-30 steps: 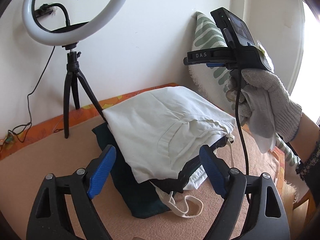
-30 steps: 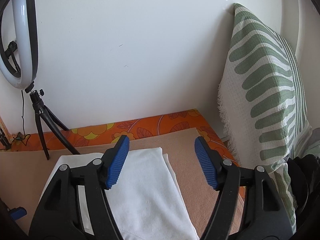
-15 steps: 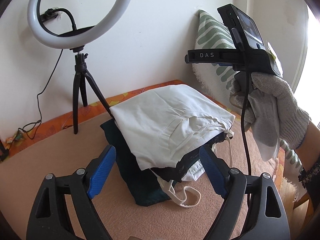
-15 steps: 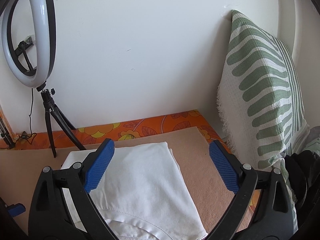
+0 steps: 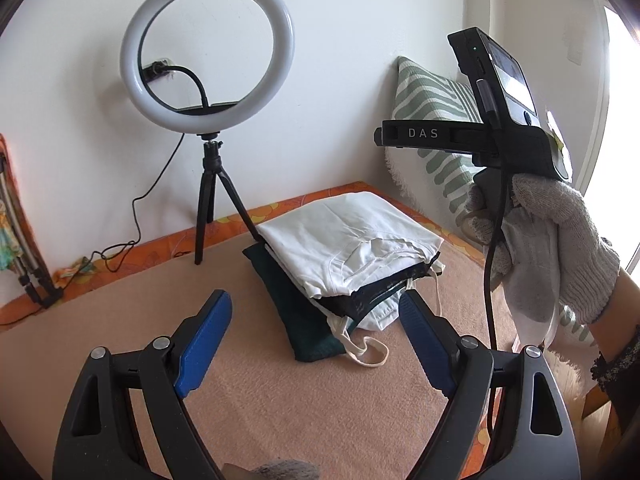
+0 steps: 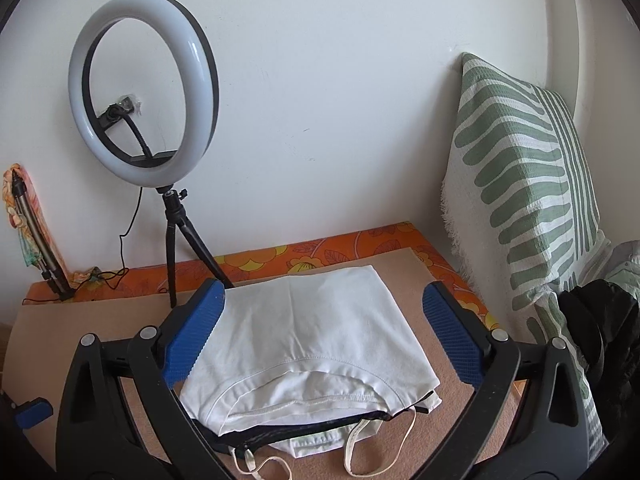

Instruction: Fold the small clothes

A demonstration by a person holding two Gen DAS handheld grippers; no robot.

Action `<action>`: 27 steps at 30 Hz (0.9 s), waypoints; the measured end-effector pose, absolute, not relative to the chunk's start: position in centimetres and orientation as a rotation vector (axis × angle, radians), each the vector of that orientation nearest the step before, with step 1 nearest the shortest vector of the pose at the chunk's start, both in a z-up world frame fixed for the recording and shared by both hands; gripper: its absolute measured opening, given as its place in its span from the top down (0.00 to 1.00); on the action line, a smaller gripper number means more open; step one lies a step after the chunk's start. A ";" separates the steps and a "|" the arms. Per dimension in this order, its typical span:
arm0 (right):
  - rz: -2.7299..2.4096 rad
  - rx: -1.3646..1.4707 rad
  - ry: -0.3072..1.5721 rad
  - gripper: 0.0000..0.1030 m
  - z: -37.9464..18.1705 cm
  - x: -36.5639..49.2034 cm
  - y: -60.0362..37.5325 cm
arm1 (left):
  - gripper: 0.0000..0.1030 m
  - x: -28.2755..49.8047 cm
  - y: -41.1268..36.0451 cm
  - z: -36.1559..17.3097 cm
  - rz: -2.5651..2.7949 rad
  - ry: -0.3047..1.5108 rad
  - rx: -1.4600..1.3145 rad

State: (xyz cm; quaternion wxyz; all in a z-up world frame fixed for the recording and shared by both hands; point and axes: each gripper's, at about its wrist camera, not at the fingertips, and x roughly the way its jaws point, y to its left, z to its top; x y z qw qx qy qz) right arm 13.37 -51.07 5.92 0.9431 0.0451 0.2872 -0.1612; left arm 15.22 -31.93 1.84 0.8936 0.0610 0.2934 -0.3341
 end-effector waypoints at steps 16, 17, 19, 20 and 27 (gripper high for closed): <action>-0.313 0.047 0.556 0.00 5.6 -0.2 -37.9 | 0.01 3.9 -21.5 3.7 -0.639 0.534 0.130; -0.306 0.050 0.557 0.00 5.2 -0.8 -37.3 | 0.01 3.5 -20.9 3.3 -0.634 0.539 0.128; -0.311 0.043 0.561 0.00 4.2 -2.0 -36.2 | 0.01 2.9 -19.9 2.5 -0.624 0.551 0.133; -0.317 0.040 0.563 0.00 3.7 -2.5 -35.7 | 0.01 2.7 -19.4 2.1 -0.617 0.558 0.134; -0.331 0.052 0.593 0.00 0.8 -4.9 -33.7 | 0.01 1.6 -16.8 0.0 -0.589 0.582 0.141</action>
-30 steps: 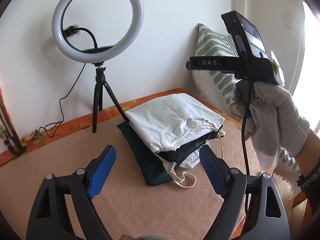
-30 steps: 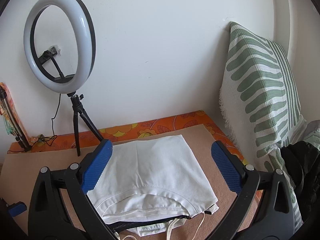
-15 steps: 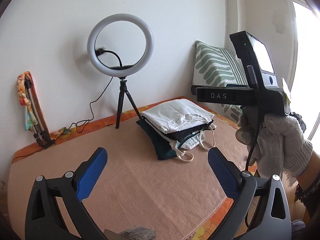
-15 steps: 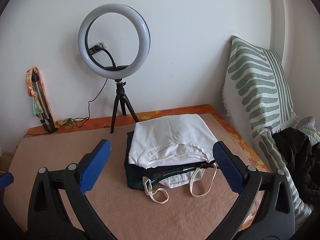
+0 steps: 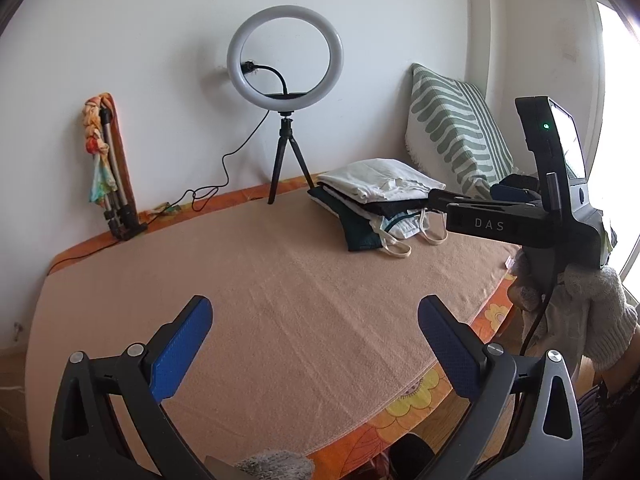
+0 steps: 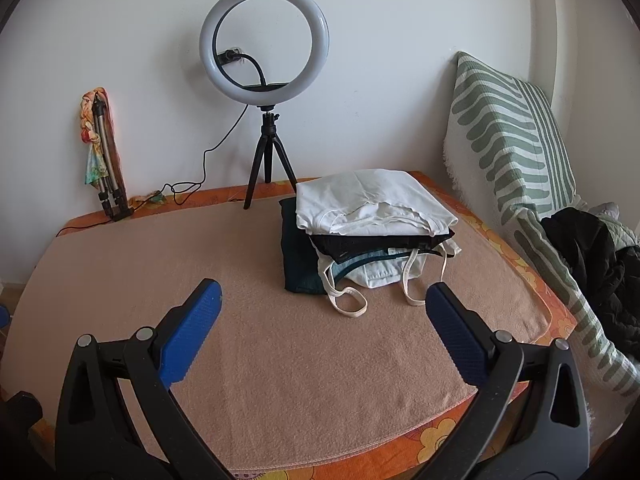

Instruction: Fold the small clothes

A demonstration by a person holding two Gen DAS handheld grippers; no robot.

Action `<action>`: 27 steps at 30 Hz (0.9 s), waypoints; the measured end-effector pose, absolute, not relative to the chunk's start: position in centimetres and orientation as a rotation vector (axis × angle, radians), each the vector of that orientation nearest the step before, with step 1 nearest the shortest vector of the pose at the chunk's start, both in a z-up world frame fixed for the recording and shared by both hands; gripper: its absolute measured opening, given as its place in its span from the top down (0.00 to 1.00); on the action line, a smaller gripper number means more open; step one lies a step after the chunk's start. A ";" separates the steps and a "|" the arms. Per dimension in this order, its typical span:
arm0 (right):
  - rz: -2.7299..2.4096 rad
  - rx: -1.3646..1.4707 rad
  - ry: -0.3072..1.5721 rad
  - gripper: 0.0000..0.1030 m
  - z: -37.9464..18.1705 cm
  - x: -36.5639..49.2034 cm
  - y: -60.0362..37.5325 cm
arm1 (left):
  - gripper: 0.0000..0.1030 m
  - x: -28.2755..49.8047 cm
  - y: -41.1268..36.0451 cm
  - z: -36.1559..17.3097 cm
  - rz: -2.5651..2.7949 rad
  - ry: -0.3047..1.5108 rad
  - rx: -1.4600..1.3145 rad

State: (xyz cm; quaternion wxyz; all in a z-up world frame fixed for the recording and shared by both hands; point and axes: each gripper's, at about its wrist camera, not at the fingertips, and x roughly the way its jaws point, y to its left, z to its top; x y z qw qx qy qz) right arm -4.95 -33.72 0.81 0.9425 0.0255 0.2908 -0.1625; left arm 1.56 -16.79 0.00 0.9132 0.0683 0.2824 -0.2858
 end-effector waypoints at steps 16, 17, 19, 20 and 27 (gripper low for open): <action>-0.363 0.075 0.577 0.00 -1.2 -4.9 -34.1 | 0.01 1.6 -15.4 -1.3 -0.544 0.572 0.158; -0.363 0.072 0.576 0.00 -1.2 -4.9 -34.0 | 0.01 1.6 -15.4 -1.3 -0.544 0.573 0.160; -0.367 0.069 0.570 0.00 -1.2 -4.9 -33.9 | 0.01 1.6 -15.4 -1.4 -0.541 0.573 0.162; -0.369 0.065 0.568 0.00 -1.1 -4.9 -33.9 | 0.01 1.5 -15.4 -1.4 -0.541 0.573 0.163; -0.378 0.048 0.568 0.00 -1.3 -4.9 -33.8 | 0.01 1.4 -15.5 -1.4 -0.546 0.571 0.170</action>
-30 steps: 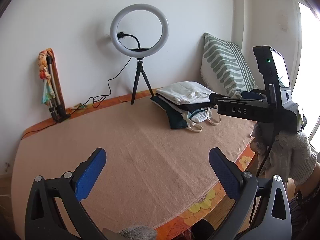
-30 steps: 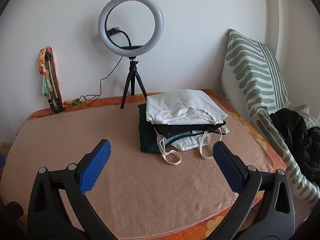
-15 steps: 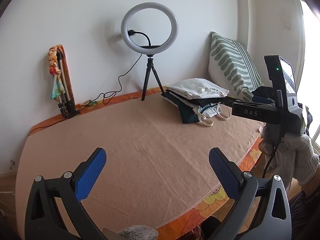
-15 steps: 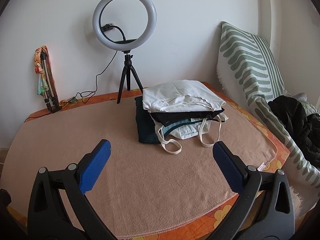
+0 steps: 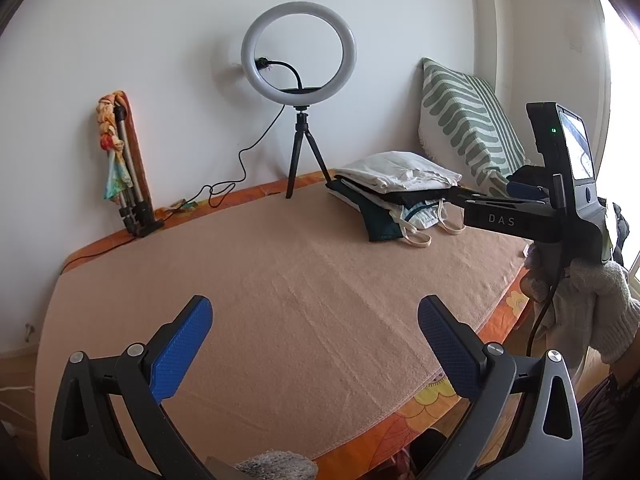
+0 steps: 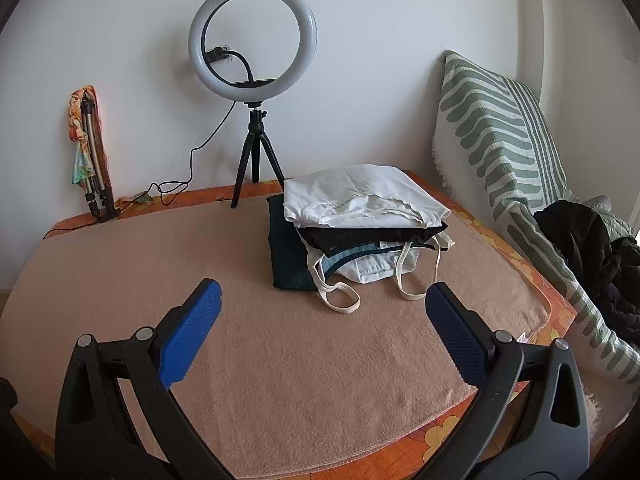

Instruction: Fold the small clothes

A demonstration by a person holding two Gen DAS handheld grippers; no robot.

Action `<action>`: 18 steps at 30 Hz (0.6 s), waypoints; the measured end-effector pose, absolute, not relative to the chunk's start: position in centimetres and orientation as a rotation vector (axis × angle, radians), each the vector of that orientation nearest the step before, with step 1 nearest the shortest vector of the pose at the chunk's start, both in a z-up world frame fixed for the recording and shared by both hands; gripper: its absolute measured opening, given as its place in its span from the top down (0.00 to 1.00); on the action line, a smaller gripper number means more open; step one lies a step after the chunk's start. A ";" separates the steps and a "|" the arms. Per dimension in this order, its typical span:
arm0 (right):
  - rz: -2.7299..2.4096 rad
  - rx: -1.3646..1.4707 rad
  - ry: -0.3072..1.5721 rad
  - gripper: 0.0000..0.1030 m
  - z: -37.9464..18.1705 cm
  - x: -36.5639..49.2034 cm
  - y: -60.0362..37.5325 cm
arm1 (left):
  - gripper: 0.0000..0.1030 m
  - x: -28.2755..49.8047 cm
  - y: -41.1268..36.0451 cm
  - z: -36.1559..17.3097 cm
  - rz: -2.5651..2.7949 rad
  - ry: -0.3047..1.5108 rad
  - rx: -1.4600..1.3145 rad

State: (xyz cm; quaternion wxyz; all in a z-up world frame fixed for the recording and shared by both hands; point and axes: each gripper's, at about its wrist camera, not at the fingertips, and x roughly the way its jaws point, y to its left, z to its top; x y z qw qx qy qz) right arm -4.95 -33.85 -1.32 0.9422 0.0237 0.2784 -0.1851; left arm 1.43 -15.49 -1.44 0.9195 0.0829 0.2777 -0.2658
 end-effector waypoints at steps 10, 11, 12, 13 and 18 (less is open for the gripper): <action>-0.389 0.064 0.565 0.00 -1.3 -5.1 -34.3 | 0.01 1.3 -15.7 -1.5 -0.556 0.576 0.178; -0.387 0.064 0.565 0.00 -1.3 -5.1 -34.3 | 0.01 1.2 -15.7 -1.5 -0.555 0.577 0.178; -0.387 0.064 0.564 0.00 -1.3 -5.1 -34.3 | 0.01 1.2 -15.7 -1.5 -0.555 0.578 0.177; -0.387 0.063 0.564 0.00 -1.3 -5.1 -34.3 | 0.01 1.3 -15.7 -1.5 -0.555 0.580 0.176; -0.385 0.064 0.565 0.00 -1.2 -5.1 -34.2 | 0.01 1.3 -15.6 -1.4 -0.552 0.577 0.177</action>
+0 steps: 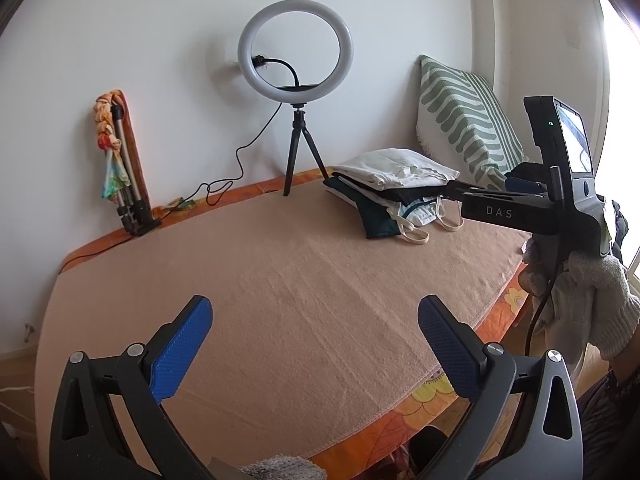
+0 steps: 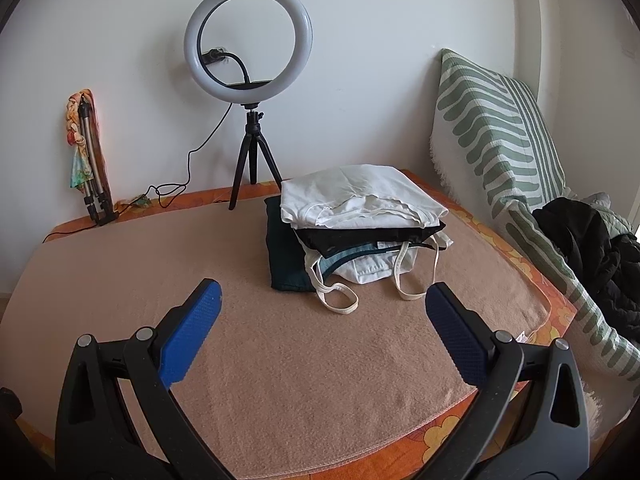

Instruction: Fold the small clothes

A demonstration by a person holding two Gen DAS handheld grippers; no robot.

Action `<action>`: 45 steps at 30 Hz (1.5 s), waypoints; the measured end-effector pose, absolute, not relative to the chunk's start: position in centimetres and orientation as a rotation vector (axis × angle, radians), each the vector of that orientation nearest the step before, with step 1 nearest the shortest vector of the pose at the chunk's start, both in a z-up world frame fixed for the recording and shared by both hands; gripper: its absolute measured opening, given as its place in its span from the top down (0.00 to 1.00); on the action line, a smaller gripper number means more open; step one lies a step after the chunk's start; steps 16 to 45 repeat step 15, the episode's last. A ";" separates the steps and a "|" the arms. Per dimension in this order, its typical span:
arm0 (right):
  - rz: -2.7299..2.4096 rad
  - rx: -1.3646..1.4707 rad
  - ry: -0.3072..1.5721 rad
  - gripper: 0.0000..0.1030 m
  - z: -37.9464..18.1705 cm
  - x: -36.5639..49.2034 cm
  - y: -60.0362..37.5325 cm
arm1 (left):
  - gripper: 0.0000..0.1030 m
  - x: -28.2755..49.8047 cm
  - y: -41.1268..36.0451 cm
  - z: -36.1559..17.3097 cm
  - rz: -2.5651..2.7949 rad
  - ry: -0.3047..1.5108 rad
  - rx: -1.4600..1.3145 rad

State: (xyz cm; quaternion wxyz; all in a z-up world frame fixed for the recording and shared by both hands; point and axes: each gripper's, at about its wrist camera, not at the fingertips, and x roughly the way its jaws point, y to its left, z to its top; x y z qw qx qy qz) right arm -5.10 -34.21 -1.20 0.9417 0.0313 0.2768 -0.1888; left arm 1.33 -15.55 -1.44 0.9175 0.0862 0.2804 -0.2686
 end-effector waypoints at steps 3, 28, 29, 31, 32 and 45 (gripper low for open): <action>-0.384 0.061 0.564 0.00 -1.2 -5.0 -34.1 | 0.01 1.3 -15.5 -1.4 -0.550 0.572 0.179; -0.374 0.060 0.570 0.00 -1.2 -4.5 -33.9 | 0.01 1.5 -15.1 -1.4 -0.540 0.569 0.169; -0.374 0.060 0.570 0.00 -1.2 -4.5 -33.9 | 0.01 1.5 -15.1 -1.4 -0.540 0.569 0.169; -0.374 0.060 0.570 0.00 -1.2 -4.5 -33.9 | 0.01 1.5 -15.1 -1.4 -0.540 0.569 0.169; -0.374 0.060 0.570 0.00 -1.2 -4.5 -33.9 | 0.01 1.5 -15.1 -1.4 -0.540 0.569 0.169; -0.374 0.060 0.570 0.00 -1.2 -4.5 -33.9 | 0.01 1.5 -15.1 -1.4 -0.540 0.569 0.169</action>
